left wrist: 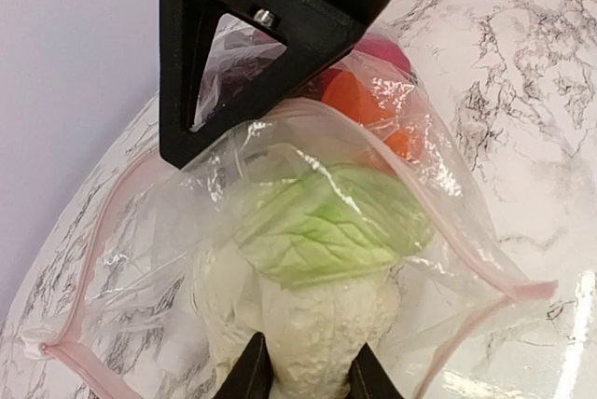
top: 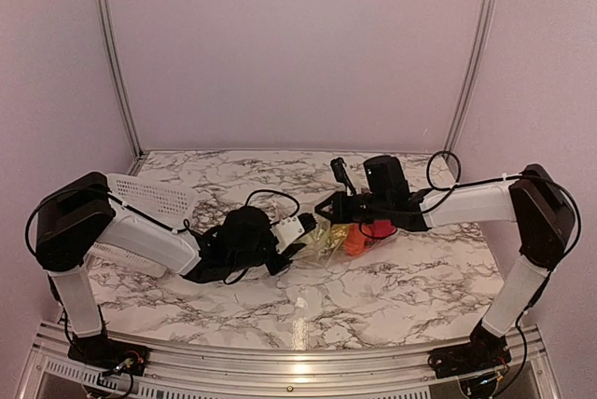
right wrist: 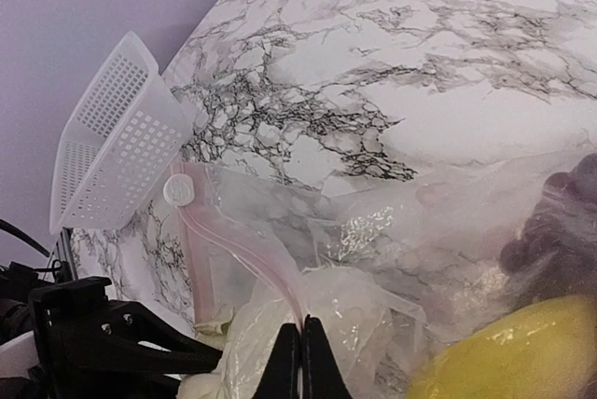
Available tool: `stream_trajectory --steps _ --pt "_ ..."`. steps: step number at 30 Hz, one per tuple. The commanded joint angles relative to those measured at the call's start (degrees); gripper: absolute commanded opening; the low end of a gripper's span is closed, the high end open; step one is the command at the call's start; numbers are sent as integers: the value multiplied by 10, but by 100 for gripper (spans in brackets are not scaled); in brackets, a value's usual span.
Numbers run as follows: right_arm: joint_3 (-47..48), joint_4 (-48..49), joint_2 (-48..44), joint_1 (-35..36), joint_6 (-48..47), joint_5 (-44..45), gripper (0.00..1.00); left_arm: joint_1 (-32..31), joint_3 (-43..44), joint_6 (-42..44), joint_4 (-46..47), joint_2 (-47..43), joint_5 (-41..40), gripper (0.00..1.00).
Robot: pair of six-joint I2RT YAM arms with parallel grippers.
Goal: Open the zip-top bag and remove the fake food
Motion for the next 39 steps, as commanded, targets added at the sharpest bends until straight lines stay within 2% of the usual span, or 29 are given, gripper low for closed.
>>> stream_trajectory --steps 1,6,13,19,22,28,35,37,39 --pt "-9 26 -19 -3 0 -6 0 0 -37 -86 0 -69 69 0" --pt "-16 33 -21 -2 1 -13 0 9 -78 -166 52 -123 122 0" --pt "-34 50 -33 7 1 -20 0 43 -110 -303 106 -169 138 0" --pt "-42 64 -38 31 6 -21 0 75 -146 -402 141 -253 152 0" --pt "-36 71 -36 45 13 -18 0 95 -152 -447 104 -302 134 0" --pt "-11 78 -20 72 24 -13 0 155 -199 -517 -14 -444 1 0" --pt "35 88 20 94 37 -21 0 269 -204 -555 -259 -591 -126 0" --pt "49 91 31 98 41 -24 0 311 -204 -564 -311 -618 -143 0" --pt "63 95 42 101 46 -26 0 365 -204 -577 -348 -631 -126 0"
